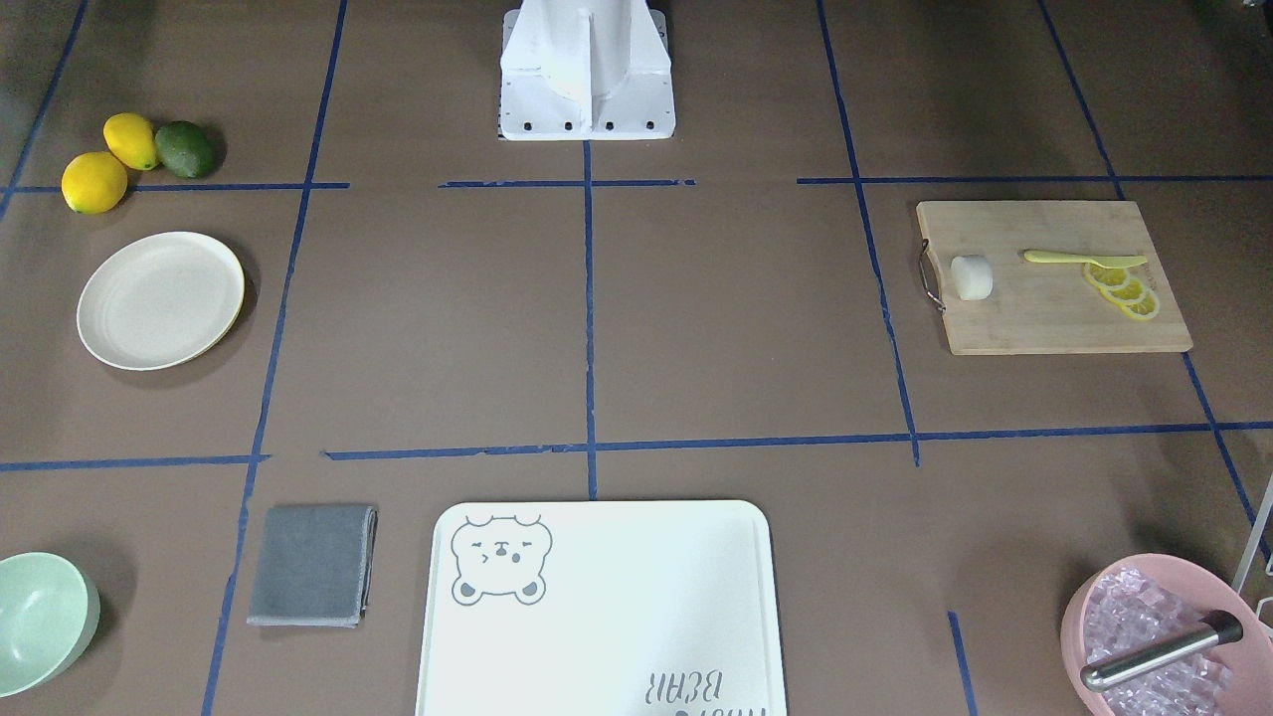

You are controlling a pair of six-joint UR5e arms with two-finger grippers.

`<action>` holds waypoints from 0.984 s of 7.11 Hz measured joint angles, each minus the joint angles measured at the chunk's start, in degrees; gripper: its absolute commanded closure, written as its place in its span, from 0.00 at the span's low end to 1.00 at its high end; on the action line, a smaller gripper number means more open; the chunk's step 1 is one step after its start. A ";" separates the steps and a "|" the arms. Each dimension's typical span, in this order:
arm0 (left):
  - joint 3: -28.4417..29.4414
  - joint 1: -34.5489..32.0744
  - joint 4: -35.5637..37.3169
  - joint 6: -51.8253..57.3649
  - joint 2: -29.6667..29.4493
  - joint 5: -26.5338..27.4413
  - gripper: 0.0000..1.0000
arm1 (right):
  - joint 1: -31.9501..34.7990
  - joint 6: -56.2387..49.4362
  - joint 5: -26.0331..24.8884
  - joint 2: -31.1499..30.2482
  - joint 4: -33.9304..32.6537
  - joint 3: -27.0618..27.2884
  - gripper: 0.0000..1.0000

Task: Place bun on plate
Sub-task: 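Move the right gripper toward the white plate near the robot's right side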

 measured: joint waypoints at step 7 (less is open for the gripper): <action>-2.58 0.04 -0.68 -1.92 0.26 -0.01 0.00 | -0.26 0.12 -0.21 0.78 0.24 0.41 0.01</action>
